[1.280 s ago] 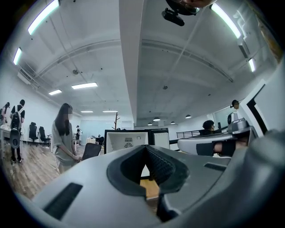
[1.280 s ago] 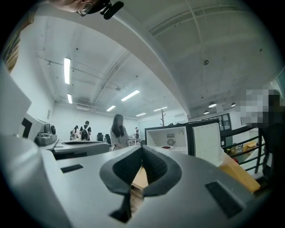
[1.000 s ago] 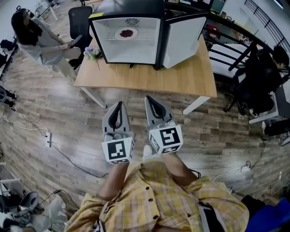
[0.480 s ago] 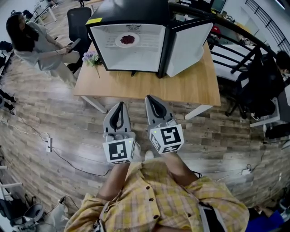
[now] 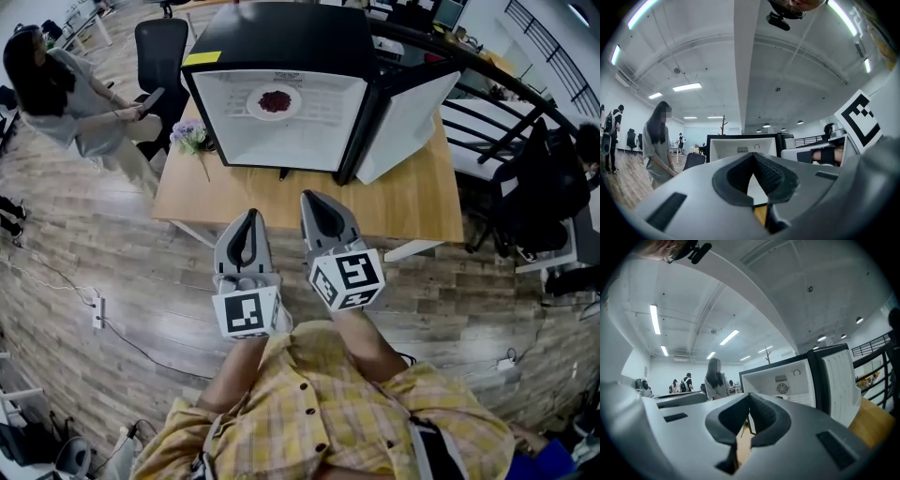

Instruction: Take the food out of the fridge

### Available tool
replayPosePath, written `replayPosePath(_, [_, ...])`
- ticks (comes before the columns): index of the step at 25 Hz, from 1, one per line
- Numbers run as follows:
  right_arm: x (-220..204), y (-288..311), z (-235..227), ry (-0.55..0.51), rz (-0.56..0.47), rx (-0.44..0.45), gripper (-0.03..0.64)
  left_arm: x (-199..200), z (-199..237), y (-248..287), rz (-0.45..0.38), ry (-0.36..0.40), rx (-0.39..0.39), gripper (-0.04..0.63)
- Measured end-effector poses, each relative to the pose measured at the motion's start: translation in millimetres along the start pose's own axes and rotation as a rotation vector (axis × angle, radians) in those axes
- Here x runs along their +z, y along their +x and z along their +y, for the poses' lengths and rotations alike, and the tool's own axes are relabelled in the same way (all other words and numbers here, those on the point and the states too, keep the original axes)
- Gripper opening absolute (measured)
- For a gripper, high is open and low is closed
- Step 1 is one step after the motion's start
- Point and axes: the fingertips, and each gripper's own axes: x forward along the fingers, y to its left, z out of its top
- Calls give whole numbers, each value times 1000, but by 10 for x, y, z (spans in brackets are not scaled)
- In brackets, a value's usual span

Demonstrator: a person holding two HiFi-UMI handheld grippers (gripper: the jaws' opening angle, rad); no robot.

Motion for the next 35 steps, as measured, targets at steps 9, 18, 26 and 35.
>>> replayPosePath(9, [-271, 728, -268, 577, 13, 54, 8, -108, 350, 452, -1, 8, -13, 8])
replayPosePath(18, [-602, 1252, -514, 1206, -26, 81, 9, -126, 561, 739, 8, 1, -30, 8])
replayPosePath(26, [-847, 1523, -679, 1440, -68, 15, 50, -178, 654, 861, 15, 0, -45, 8])
replayPosePath(35, [-1103, 1806, -855, 1471, -41, -59, 141, -228, 756, 933, 18, -12, -42, 8])
